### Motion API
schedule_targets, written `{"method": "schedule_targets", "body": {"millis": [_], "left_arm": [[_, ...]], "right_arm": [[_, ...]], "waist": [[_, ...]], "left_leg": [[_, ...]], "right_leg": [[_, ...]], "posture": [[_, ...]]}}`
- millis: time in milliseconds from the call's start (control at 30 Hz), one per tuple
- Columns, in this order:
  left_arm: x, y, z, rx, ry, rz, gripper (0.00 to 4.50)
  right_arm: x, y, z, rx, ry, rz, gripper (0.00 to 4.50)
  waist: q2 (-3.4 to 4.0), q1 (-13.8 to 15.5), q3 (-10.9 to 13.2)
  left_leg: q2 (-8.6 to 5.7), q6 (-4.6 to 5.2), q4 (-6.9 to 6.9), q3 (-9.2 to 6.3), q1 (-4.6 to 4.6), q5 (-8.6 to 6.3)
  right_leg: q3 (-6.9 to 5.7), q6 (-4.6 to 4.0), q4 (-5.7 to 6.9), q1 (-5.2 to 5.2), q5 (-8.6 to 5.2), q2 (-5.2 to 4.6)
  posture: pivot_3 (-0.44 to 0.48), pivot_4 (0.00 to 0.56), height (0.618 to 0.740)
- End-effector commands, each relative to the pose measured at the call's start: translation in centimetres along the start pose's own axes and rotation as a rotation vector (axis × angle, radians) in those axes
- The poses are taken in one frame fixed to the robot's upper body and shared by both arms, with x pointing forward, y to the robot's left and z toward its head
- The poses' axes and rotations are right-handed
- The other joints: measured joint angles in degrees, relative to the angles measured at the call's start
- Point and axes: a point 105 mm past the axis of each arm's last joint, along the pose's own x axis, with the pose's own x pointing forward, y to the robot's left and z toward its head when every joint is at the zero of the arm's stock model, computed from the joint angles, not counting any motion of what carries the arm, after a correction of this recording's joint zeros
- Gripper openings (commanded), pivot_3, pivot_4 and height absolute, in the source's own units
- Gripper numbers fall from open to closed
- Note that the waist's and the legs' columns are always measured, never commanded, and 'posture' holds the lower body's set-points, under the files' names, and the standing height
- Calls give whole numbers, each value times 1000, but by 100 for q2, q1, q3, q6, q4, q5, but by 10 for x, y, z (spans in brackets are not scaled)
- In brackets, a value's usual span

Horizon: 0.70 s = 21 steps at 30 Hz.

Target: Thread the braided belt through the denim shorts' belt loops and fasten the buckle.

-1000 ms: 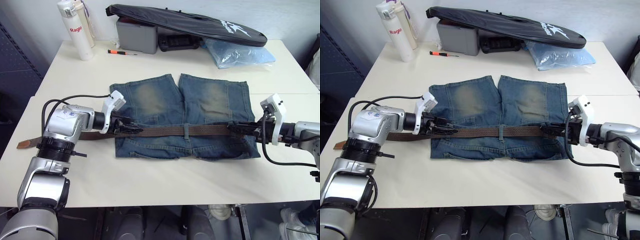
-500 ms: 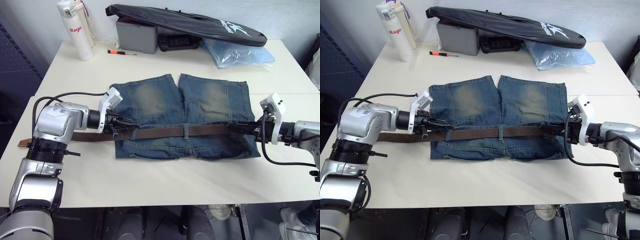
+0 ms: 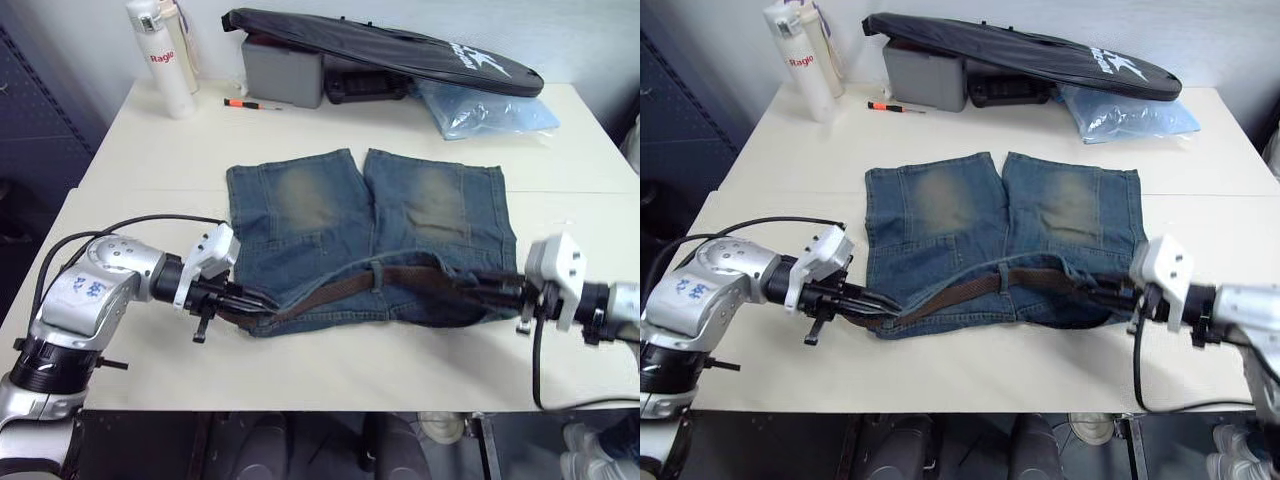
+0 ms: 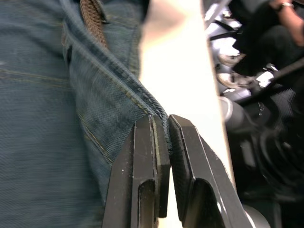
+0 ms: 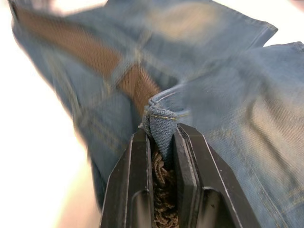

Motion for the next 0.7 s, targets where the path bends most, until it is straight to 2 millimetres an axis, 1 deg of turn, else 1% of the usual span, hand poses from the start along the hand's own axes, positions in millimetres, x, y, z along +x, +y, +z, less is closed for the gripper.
{"method": "schedule_targets", "body": {"millis": [33, 67, 133, 233, 333, 433, 500, 533, 567, 600, 667, 700], "left_arm": [[1, -22, -6, 112, 32, -40, 0], [2, -25, -8, 116, 32, -42, 0], [3, -35, -21, 168, 80, -57, 0], [6, -47, -37, 198, 111, -64, 0], [10, -48, -50, 183, 140, -33, 0], [13, -52, -54, 130, 137, -52, 0], [13, -54, -52, 113, 109, -72, 0], [11, -56, -51, 88, 92, -91, 0], [8, -58, -51, 45, 79, -110, 0], [5, -59, -51, 13, 71, -123, 0], [1, -63, -49, -38, 55, -151, 985], [-2, -63, -45, -66, 32, -164, 1361]], "right_arm": [[-24, 11, -10, -355, -7, -40, 199], [-27, 17, -15, -391, -7, -31, 199], [-34, 30, -25, -477, -21, -25, 199], [-42, 44, -37, -559, -28, -4, 199], [-49, 55, -50, -572, -7, 44, 199], [-56, 68, -58, -545, 3, 110, 199], [-64, 77, -61, -535, 0, 144, 1208], [-68, 80, -63, -525, 5, 154, 1484], [-72, 81, -64, -524, 13, 155, 2000], [-75, 82, -65, -524, 17, 156, 2391], [-80, 79, -67, -530, 28, 148, 3428], [-83, 74, -68, -530, 39, 128, 3955]], "waist": [[0, -4, 0], [0, -4, 0], [0, -7, 0], [2, -14, 1], [2, -14, 1], [2, -2, 1], [4, 0, 1], [5, 2, 2], [5, -3, 2], [4, -10, 2], [4, -25, 2], [4, -42, 2]], "left_leg": [[0, 1, 0, 6, 6, -1], [1, 2, -2, 9, 9, -1], [7, 2, -5, 15, 20, -3], [16, -1, -6, 24, 26, -5], [41, -4, -5, 42, 38, -13], [59, -8, -3, 51, 49, -16], [66, -12, -14, 67, 73, -21], [69, -13, -14, 72, 79, -25], [70, -12, -16, 74, 82, -28], [75, -14, -15, 79, 86, -31], [83, -17, -15, 86, 97, -36], [86, -21, -14, 92, 105, -40]], "right_leg": [[6, 0, 2, 2, 1, 0], [10, -1, -1, 2, 3, 2], [17, -1, -2, 7, 3, 8], [27, -5, -4, 7, 5, 16], [43, -15, -9, 9, 11, 39], [54, -24, -10, 9, 14, 58], [71, -28, -9, 15, 13, 65], [75, -31, -10, 18, 11, 66], [76, -31, -11, 19, 11, 68], [81, -32, -11, 20, 10, 73], [88, -37, -14, 23, 8, 81], [94, -43, -25, 23, 3, 83]], "posture": [[0, 150, 740], [0, 150, 740], [0, 150, 740], [0, 150, 740], [0, 150, 740], [0, 150, 740], [0, 150, 740], [0, 150, 740], [0, 150, 740], [0, 150, 740], [0, 150, 740], [0, 150, 740]]}}
